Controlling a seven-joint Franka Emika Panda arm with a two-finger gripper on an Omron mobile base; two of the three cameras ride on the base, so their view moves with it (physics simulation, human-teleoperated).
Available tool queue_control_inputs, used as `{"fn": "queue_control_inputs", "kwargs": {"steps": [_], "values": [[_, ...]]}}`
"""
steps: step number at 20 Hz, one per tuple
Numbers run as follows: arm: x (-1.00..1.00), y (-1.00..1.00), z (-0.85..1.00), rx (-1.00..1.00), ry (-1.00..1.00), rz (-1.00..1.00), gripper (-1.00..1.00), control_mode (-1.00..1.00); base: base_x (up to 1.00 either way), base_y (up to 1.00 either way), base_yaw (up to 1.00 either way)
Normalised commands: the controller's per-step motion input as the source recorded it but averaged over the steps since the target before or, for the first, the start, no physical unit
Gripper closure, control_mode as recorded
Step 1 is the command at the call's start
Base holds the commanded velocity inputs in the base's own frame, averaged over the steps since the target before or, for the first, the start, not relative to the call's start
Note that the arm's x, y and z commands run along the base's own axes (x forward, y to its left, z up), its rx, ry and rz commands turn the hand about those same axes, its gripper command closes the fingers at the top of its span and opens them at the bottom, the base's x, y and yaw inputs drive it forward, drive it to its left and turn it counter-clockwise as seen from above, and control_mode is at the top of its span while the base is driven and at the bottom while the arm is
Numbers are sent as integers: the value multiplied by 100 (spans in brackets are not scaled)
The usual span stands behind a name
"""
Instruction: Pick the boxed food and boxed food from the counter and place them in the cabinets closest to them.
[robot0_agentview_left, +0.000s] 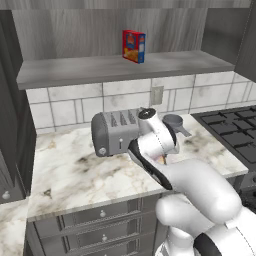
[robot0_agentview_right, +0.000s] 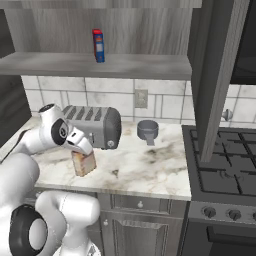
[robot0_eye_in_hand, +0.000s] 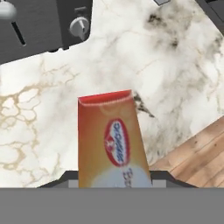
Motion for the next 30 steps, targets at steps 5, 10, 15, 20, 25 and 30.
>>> {"fn": "queue_control_inputs", "kwargs": {"steps": [5,10,15,20,25,30], "values": [[-55,10,-4,-9,-1,18,100,-100,0,0,0],[-54,15,8,-7,-1,19,100,-100,0,0,0],[-47,11,38,-1,-3,17,100,-100,0,0,0],[-37,8,57,0,-5,15,100,-100,0,0,0],[-29,7,66,0,-4,13,100,-100,0,0,0],[-25,6,67,0,-2,12,100,-100,0,0,0]]}}
